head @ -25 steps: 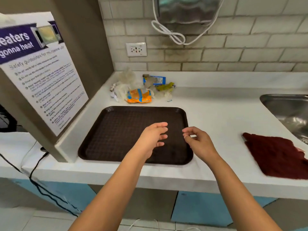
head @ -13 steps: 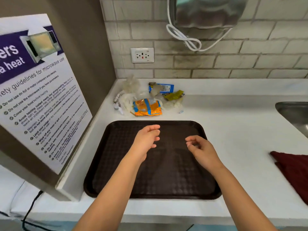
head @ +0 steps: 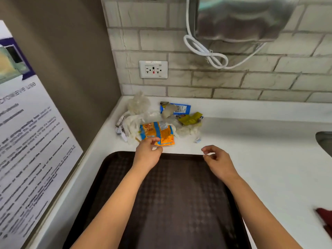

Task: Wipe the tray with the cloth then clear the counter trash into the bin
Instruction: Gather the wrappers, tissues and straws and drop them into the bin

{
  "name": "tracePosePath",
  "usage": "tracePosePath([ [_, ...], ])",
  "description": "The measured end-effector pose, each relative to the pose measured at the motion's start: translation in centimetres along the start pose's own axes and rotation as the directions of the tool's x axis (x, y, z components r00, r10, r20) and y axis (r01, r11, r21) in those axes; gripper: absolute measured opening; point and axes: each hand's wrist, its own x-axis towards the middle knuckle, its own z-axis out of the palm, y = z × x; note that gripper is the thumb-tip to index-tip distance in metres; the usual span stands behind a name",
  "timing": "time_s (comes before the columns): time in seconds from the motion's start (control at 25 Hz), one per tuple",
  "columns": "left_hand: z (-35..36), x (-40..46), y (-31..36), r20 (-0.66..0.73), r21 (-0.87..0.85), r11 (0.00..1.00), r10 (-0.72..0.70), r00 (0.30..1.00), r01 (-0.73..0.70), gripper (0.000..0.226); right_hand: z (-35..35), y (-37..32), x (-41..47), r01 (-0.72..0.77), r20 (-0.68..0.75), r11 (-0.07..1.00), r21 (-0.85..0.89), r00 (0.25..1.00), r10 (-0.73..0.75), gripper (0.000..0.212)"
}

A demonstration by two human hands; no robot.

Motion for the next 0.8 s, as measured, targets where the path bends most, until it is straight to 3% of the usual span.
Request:
tracePosePath([
  [0.12,1.2,3.4,-0.4,0.053,0.302,0.944,0.120,0.991,-0.130,0.049,0.4,0.7,4.1,0.042,0.010,0.992,-0.122,0.999,-0.041,0.022],
  [0.2,2.3,5.0,-1.2,0.131,0.519,0.835,0.136,0.982,-0.184,0.066,1.0,1.1,7.0,0.093,0.026,0.972,-0.217,0.996,-0.089,0.023],
  [0.28,3.2,6.0,-2.1,0.162,0.628,0.753,0.123,0.979,-0.199,0.077,1.8,1.5,9.6,0.148,0.061,0.931,-0.333,0.989,-0.136,0.028],
  [0.4,4.1,7.7,-3.4,0.149,0.676,0.714,0.110,0.983,-0.182,0.082,3.4,1.6,13.9,0.180,0.105,0.862,-0.473,0.983,-0.148,0.035],
  [0.56,4.3,9.0,-4.2,0.114,0.707,0.686,0.127,0.985,-0.171,0.069,5.4,0.1,19.1,0.185,0.102,0.830,-0.527,0.983,-0.155,0.037],
  [0.68,4.1,9.2,-4.7,0.099,0.729,0.659,0.168,0.981,-0.186,0.058,6.9,-0.1,20.6,0.131,0.154,0.793,-0.594,0.987,-0.048,0.033],
  [0.8,3.5,9.5,-5.0,0.055,0.712,0.676,0.214,0.975,-0.188,0.052,7.9,0.2,21.0,0.043,0.099,0.781,-0.623,0.995,0.025,0.028],
])
